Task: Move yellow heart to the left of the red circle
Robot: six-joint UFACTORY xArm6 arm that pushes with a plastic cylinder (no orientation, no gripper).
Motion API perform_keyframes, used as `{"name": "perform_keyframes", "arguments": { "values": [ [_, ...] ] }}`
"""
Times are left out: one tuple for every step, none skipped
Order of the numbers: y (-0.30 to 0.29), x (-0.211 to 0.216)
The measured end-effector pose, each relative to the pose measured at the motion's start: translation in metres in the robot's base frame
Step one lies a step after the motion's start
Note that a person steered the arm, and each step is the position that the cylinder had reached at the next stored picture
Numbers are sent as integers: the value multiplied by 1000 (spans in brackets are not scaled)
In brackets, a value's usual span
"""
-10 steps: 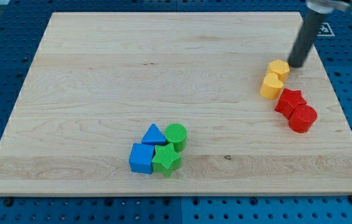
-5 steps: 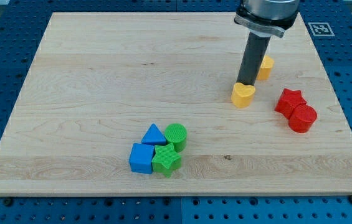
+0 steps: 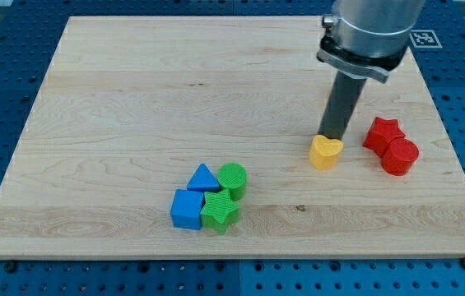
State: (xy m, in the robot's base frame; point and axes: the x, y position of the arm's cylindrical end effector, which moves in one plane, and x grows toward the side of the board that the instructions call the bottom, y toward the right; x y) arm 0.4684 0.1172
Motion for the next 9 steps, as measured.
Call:
{"name": "perform_keyframes", "arguments": {
  "values": [
    [-48, -2],
    [-72, 6],
    [-55, 18],
    [-17, 18],
    [12, 18],
    [-5, 18],
    [-13, 29],
    [1, 33],
    [-3, 28]
  ]
}}
